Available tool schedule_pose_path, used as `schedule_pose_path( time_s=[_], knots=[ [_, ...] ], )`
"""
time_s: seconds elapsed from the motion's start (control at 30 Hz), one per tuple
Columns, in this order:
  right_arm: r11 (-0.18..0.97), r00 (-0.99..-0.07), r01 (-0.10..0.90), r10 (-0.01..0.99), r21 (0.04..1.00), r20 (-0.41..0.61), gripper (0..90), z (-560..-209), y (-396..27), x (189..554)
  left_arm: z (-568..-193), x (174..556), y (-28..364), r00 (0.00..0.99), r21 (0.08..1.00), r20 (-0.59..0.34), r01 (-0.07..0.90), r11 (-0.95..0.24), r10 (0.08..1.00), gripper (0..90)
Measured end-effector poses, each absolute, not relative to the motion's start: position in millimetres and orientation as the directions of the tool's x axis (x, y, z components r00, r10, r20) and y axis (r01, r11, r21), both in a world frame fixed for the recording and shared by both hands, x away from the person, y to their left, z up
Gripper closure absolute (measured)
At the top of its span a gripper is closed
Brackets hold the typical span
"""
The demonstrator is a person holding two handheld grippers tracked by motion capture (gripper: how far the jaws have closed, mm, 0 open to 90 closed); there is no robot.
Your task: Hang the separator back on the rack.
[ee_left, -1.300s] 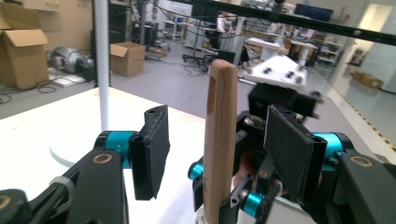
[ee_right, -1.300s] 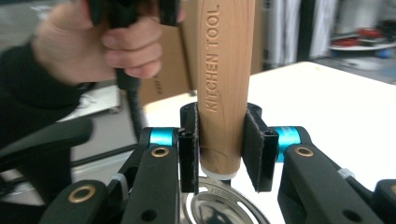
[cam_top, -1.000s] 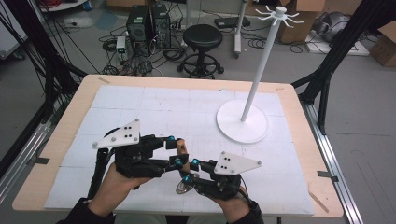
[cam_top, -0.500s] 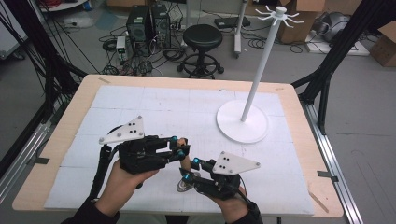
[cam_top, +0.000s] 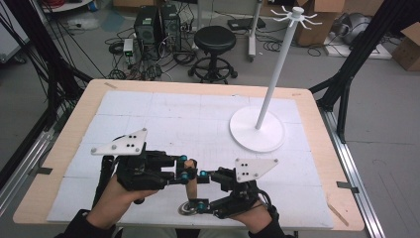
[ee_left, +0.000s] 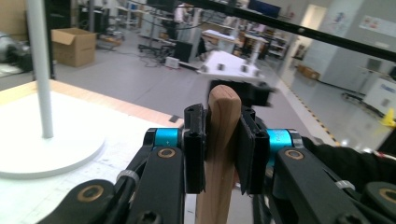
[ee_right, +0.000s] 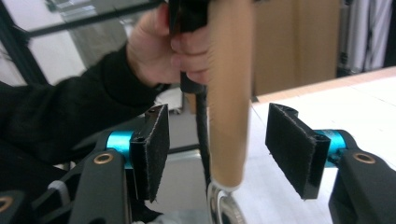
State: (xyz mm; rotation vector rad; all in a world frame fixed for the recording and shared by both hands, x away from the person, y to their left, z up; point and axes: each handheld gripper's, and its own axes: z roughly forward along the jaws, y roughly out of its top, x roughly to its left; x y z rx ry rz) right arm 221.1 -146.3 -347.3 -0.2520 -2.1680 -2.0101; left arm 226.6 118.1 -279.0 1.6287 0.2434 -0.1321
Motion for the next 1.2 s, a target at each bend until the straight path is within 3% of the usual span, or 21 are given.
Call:
schedule_pose_path(
  time_s=[0.17,0.5,0.7,0.73,0.77,0.9,1.07,1.2],
  knots=[
    [0.082,-0.965,0.246,-0.071,0.966,0.252,53.7,-351,-142,222,-278,225,120,0.975,0.974,-0.223,0.224,-0.043,0.014,74.9],
    [0.070,-0.967,0.230,-0.098,0.971,0.236,70.0,-354,-138,220,-277,222,121,0.976,0.976,-0.218,0.217,-0.031,-0.014,74.9],
    [0.055,-0.976,0.204,-0.062,0.977,0.208,71.9,-352,-138,217,-277,222,122,0.980,0.980,-0.198,0.199,-0.013,0.019,73.9],
    [0.052,-0.977,0.206,-0.040,0.977,0.208,72.1,-352,-139,217,-277,221,123,0.978,0.981,-0.196,0.196,0.004,0.075,65.9],
    [0.055,-0.977,0.211,-0.010,0.976,0.212,72.1,-351,-140,217,-278,221,125,0.976,0.981,-0.193,0.193,0.003,0.105,50.4],
    [0.044,-0.969,0.236,0.085,0.971,0.232,72.2,-351,-151,222,-287,222,143,0.963,0.989,-0.146,0.148,0.005,0.226,31.0],
    [0.022,-0.953,0.229,0.211,0.973,0.219,72.2,-341,-170,234,-319,226,174,0.915,0.987,-0.147,0.161,-0.006,0.376,19.4],
    [0.019,-0.935,0.224,0.286,0.974,0.210,72.2,-329,-183,248,-345,231,200,0.875,0.981,-0.180,0.194,0.017,0.449,18.9]
  ],
)
